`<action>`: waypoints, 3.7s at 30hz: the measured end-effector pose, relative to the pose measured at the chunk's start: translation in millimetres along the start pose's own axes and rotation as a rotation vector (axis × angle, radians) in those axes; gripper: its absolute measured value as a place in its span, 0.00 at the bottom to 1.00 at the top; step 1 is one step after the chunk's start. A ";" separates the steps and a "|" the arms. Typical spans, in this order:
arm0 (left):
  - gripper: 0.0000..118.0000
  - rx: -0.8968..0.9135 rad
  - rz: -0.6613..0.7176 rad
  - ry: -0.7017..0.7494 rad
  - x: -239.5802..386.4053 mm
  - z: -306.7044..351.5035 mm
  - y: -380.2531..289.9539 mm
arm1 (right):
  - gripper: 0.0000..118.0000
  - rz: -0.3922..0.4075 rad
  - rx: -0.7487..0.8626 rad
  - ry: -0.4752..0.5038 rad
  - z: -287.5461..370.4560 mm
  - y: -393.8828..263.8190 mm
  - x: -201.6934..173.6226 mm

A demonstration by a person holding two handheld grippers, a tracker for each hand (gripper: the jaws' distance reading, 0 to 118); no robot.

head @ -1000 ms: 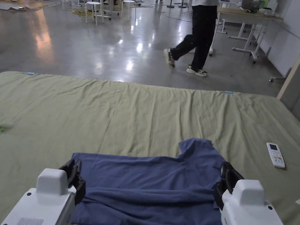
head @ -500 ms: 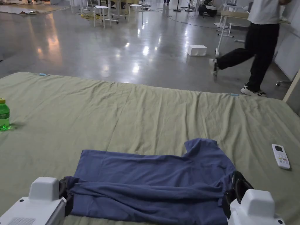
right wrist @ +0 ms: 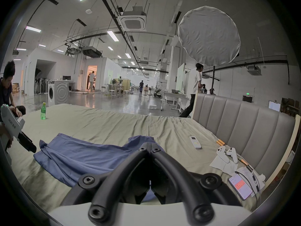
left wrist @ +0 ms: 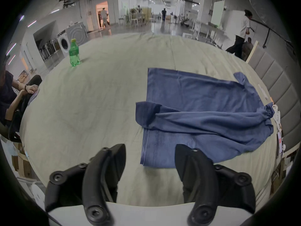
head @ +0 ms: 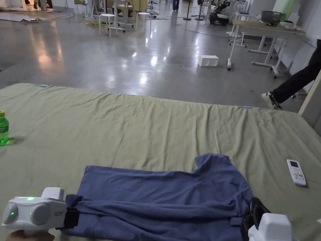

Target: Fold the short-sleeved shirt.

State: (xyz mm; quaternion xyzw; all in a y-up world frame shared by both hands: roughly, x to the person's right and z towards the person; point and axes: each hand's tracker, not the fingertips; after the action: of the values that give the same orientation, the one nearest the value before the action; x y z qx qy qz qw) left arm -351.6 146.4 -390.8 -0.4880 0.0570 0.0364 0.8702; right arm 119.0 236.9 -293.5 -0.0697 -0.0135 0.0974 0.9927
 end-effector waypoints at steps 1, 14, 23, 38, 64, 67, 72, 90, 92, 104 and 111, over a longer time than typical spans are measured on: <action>0.60 -0.025 0.000 0.015 1.4 -5.7 2.6 | 0.00 0.001 -0.005 0.000 -0.3 -0.7 1.6; 0.30 -0.175 -0.087 0.076 28.8 -28.0 -9.0 | 0.00 0.035 -0.078 0.003 -3.4 -13.9 5.3; 0.05 -0.163 -0.231 0.085 54.3 -15.2 -11.6 | 0.00 0.029 -0.140 0.000 -15.8 -22.6 14.1; 0.05 -0.003 -0.150 0.023 13.1 8.2 -30.6 | 0.58 -0.016 -0.755 0.100 -134.2 -84.6 100.0; 0.05 0.015 -0.168 0.029 31.5 20.1 -40.1 | 0.02 0.033 -0.769 0.126 -146.2 -93.6 75.3; 0.05 0.027 -0.158 0.024 30.2 24.0 -37.2 | 0.02 -0.063 -0.729 0.164 -144.6 -81.5 82.7; 0.05 0.052 -0.149 0.006 24.2 31.5 -31.6 | 0.01 -0.063 -0.705 0.187 -130.2 -45.2 84.7; 0.05 0.148 -0.047 -0.077 -16.9 113.9 -6.0 | 0.01 0.014 -0.638 0.177 -73.5 24.1 117.3; 0.05 0.145 -0.040 -0.084 -31.5 116.9 -16.0 | 0.01 0.015 -0.632 0.178 -59.0 23.3 119.8; 0.05 -0.060 -0.055 -0.047 -76.0 73.5 -120.0 | 0.01 -0.022 -0.935 0.181 14.9 -94.6 108.0; 0.05 -0.091 -0.121 0.006 -66.3 35.3 -150.0 | 0.01 -0.023 -0.969 0.138 11.5 -137.9 88.2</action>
State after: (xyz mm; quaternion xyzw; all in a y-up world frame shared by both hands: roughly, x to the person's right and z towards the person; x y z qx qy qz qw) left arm -397.2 97.9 -236.8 -0.5299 0.0284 -0.0150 0.8475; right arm 231.4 121.8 -261.5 -0.5300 0.0077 0.0640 0.8456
